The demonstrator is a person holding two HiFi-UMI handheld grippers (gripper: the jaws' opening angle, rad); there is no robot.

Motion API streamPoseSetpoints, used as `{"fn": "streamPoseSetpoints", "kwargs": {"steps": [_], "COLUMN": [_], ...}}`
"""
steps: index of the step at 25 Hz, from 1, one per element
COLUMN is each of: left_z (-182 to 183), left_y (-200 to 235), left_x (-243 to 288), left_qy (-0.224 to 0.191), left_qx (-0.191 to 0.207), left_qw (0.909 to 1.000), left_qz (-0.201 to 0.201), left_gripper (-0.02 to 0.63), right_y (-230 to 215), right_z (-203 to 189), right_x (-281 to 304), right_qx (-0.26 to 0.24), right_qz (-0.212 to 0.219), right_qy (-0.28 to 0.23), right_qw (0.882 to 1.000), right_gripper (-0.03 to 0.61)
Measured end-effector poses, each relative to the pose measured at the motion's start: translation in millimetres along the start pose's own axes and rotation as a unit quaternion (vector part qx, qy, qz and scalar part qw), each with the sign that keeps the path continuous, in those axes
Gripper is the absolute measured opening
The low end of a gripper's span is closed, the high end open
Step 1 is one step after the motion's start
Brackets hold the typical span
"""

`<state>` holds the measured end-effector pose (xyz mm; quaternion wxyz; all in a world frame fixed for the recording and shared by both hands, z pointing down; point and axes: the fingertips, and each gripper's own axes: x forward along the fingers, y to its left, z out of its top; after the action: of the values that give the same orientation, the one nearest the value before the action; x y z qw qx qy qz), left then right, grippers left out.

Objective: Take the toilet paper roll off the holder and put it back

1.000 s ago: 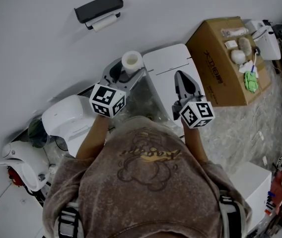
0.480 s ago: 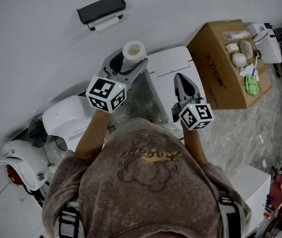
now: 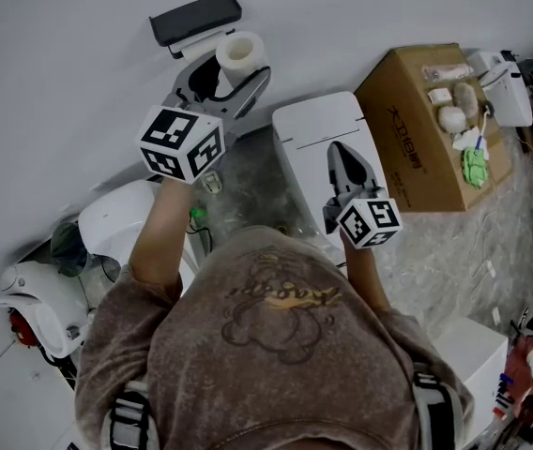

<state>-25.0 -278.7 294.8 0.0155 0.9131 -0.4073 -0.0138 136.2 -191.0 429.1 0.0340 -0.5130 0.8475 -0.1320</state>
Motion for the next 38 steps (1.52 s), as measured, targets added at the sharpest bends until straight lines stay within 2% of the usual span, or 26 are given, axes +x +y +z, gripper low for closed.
{"fn": "streamPoseSetpoints", "kwargs": {"steps": [8, 19, 27, 38], "left_z": [35.1, 63.4, 53.8, 34.6], "left_y": [40.6, 121.7, 175.6, 186.5], "left_x": [10.4, 24.5, 40.5, 57.3], "left_qy": [-0.003, 0.002, 0.029, 0.073], "left_qx": [0.02, 0.05, 0.047, 0.066], "left_qw": [0.9996, 0.9955, 0.9904, 0.9849], "left_qz": [0.019, 0.081, 0.126, 0.142], "left_gripper": [0.308, 0.308, 0.308, 0.308], "right_y": [2.5, -0.3, -5.7, -14.8], "right_z": [-0.4, -1.1, -0.3, 3.6], "right_x": [6.4, 17.9, 25.7, 32.7], "right_qx": [0.001, 0.0, 0.001, 0.004], "right_qz": [0.009, 0.013, 0.01, 0.003], "right_qy": [0.001, 0.005, 0.007, 0.004], "right_qw": [1.0, 1.0, 1.0, 1.0], "right_gripper": [-0.002, -0.002, -0.002, -0.002]}}
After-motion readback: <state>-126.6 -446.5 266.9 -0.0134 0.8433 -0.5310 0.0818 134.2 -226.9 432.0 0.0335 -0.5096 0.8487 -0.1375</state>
